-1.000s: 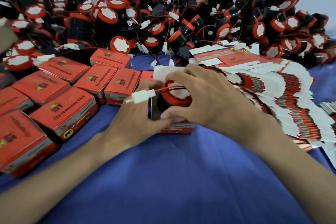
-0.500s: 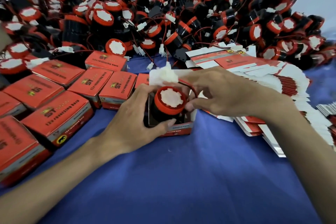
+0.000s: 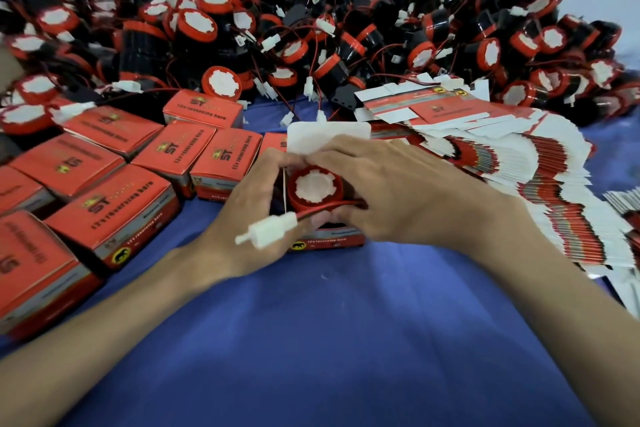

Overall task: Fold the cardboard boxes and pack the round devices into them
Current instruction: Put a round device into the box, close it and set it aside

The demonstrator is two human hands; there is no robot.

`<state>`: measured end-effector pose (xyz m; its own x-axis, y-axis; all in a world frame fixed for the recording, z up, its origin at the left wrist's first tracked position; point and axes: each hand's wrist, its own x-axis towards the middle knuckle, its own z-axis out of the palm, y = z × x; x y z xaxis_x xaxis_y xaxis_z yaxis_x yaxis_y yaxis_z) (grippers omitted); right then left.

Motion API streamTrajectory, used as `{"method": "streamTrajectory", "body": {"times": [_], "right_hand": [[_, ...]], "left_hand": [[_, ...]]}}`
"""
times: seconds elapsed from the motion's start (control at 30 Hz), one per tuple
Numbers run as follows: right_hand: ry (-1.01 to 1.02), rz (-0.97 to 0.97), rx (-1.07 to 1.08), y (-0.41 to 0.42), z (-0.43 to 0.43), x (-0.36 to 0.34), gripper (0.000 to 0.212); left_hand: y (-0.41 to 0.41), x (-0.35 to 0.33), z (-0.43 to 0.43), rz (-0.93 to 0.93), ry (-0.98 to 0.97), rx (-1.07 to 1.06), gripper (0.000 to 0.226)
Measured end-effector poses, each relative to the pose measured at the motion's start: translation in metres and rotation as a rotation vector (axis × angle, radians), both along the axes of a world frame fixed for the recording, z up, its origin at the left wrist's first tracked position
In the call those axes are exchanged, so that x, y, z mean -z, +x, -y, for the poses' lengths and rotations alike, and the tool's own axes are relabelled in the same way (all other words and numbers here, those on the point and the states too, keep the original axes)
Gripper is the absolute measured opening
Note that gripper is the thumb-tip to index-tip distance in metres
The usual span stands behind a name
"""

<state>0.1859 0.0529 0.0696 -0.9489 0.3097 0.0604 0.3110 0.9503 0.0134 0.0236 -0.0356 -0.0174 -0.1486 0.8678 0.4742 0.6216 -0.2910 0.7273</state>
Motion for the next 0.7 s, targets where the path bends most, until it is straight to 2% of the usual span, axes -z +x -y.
{"method": "streamTrajectory", "body": {"times": [0.13, 0.27, 0.57, 0.7], "right_hand": [[-0.059, -0.006, -0.027, -0.001, 0.002, -0.001, 0.06], [-0.024, -0.045, -0.021, -0.003, 0.001, 0.006, 0.061], [-0.167, -0.075, -0.047, -0.001, -0.01, 0.004, 0.072], [-0.213, -0.118, -0.105, 0.006, -0.018, -0.006, 0.065]], "left_hand": [[0.001, -0.001, 0.001, -0.018, 0.003, 0.004, 0.052], [0.002, -0.003, 0.001, 0.008, -0.024, 0.008, 0.05], [0.001, -0.001, -0.001, 0.022, -0.023, -0.025, 0.06], [0.001, -0.001, -0.001, -0.013, -0.022, -0.023, 0.065]]}}
